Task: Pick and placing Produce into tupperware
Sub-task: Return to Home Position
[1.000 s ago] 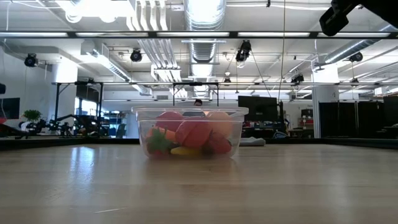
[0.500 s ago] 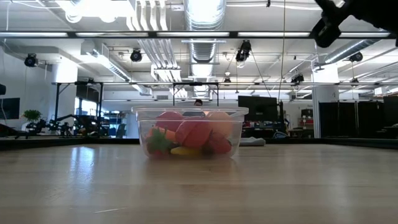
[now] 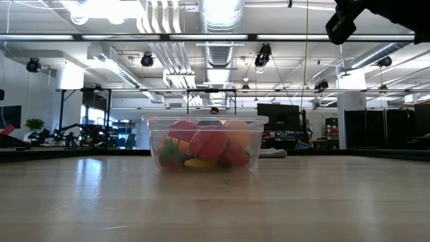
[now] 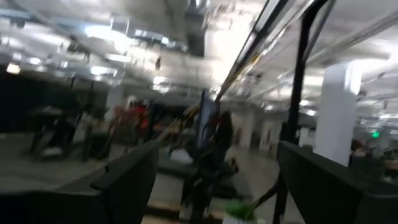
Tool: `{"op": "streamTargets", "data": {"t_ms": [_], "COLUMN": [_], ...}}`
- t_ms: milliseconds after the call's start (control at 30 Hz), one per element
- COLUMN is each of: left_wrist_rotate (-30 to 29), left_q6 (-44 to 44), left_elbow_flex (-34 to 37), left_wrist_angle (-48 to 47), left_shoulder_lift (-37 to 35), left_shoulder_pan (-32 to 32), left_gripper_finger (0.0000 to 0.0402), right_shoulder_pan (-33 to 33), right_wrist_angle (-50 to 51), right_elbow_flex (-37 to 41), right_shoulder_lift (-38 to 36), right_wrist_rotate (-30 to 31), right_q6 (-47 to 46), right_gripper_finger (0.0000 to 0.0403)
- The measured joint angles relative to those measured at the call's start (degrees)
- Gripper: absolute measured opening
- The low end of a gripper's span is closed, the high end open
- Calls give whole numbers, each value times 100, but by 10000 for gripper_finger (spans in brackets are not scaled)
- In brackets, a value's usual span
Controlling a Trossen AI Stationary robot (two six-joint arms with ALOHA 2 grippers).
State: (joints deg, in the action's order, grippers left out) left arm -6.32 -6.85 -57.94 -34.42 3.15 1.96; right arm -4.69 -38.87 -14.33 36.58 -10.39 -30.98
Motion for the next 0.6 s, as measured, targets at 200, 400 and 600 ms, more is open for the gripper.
{"op": "streamTargets", "data": {"t_ms": [200, 400, 600], "left_wrist_rotate": [74, 67, -40], "left_q6": [-313, -107, 401], "left_elbow_flex": [873, 1927, 2899], "left_wrist_angle": [14, 931, 2477], "left_shoulder_lift": [-104, -104, -126], "left_shoulder_pan": [-20, -20, -20], "left_gripper_finger": [313, 313, 313], "right_shoulder_pan": [-2, 9, 9], "right_wrist_angle": [-2, 0, 0], "right_elbow_flex": [62, 104, 107], "right_shoulder_lift": [-88, -81, -90], "right_wrist_rotate": [-35, -10, -9], "right_q6": [-4, -47, -186], "right_gripper_finger": [199, 199, 199]}}
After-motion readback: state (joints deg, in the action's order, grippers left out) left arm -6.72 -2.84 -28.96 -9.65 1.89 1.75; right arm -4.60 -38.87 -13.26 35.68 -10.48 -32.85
